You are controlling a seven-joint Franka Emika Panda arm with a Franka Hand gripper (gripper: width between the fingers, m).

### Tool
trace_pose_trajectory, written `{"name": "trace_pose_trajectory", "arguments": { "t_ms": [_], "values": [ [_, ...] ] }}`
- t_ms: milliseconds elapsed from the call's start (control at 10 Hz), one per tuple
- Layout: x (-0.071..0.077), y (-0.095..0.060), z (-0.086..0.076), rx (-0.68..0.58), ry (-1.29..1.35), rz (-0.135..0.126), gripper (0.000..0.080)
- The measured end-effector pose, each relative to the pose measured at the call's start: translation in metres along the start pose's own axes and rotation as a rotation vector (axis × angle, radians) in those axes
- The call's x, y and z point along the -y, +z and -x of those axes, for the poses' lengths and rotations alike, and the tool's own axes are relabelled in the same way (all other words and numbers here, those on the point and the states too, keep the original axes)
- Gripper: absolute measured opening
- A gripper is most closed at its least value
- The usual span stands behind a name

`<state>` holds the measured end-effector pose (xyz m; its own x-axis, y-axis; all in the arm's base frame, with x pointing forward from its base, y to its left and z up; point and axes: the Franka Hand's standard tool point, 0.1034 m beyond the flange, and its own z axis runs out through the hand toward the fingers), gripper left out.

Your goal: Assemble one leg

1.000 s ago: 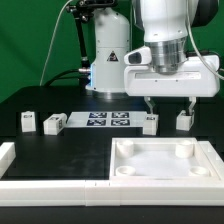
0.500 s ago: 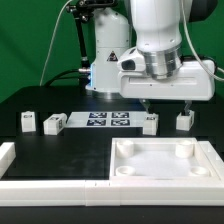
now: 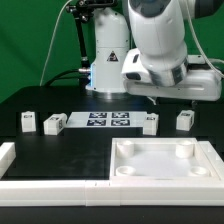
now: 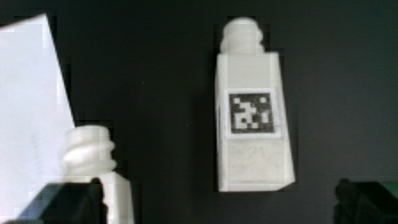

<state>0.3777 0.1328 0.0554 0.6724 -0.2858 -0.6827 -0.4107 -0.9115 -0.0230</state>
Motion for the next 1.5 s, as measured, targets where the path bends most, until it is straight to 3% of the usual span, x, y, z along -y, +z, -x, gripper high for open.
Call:
{"name": "trace_pose_trajectory", "arguments": {
  "t_ms": [300, 500, 600, 1000, 1500],
  "values": [
    [0.000, 0.010, 0.005, 0.204, 0.004, 0.025, 0.0649],
    [0.001, 0.015, 0.002, 0.202, 0.009, 0.025, 0.0649],
    [0.002, 0.024, 0.002, 0.184, 0.012, 0.030, 0.0649],
    [0.021, 0.050, 0.004, 0.153, 0.004, 0.064, 0.0649],
    [0.019, 0.055, 0.000, 0.147, -0.011, 0.064, 0.0622]
  ]
}}
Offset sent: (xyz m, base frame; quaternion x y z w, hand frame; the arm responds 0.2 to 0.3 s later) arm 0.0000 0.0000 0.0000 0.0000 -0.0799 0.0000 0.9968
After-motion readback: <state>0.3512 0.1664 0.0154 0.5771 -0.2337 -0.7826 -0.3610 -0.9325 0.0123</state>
